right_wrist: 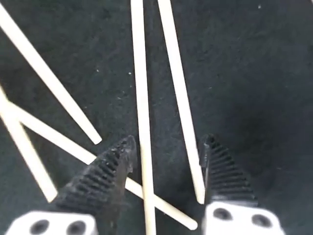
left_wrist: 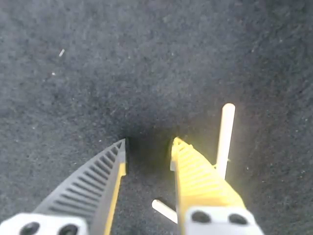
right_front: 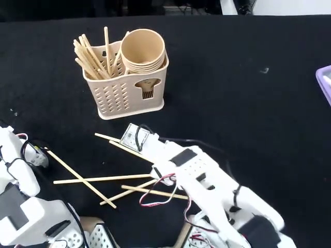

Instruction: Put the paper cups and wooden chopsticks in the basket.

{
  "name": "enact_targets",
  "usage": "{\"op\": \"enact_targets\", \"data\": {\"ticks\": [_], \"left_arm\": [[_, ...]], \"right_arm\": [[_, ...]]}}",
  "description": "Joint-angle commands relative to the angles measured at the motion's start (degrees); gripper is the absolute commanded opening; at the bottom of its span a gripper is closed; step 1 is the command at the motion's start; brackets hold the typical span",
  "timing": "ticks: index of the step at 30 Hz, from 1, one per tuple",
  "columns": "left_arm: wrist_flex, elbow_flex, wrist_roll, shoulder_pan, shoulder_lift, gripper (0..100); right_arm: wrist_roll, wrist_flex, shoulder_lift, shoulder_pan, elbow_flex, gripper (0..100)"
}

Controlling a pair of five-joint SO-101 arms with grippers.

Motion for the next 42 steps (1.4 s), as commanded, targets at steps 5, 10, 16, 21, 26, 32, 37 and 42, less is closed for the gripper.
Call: {"op": "enact_targets", "data": {"ticks": [5, 10, 16, 21, 26, 32, 37, 42], "left_arm": [[-1.0, 1.4, 0.4, 0.8, 0.2, 16], [-1.0, 1.4, 0.4, 0.8, 0.2, 16], [-1.0, 1.4, 0.4, 0.8, 0.2, 16], [-1.1, 1.4, 0.4, 0.8, 0.2, 16], [-1.1, 1.4, 0.4, 0.9, 0.2, 16], [-1.0, 1.4, 0.4, 0.8, 0.2, 16], [-1.0, 1.4, 0.3, 0.7, 0.2, 16], [-1.0, 1.4, 0.2, 0.7, 0.2, 16]], "right_arm": [[-0.4, -0.1, 2.2, -1.0, -6.2, 9.3], [-0.5, 2.0, 2.2, -0.9, -8.6, 0.8], [-0.5, 6.2, 2.2, -1.1, -12.2, 1.0], [-0.5, 5.8, 2.7, -1.9, -12.7, 1.8], [-6.0, 6.0, 2.9, -7.3, -16.3, 19.2], [-6.9, 6.0, 12.7, -7.7, -23.4, 25.0], [-6.9, 6.3, 24.0, -8.0, -29.8, 25.0], [-6.9, 7.0, 32.7, -7.7, -35.1, 25.0]]}}
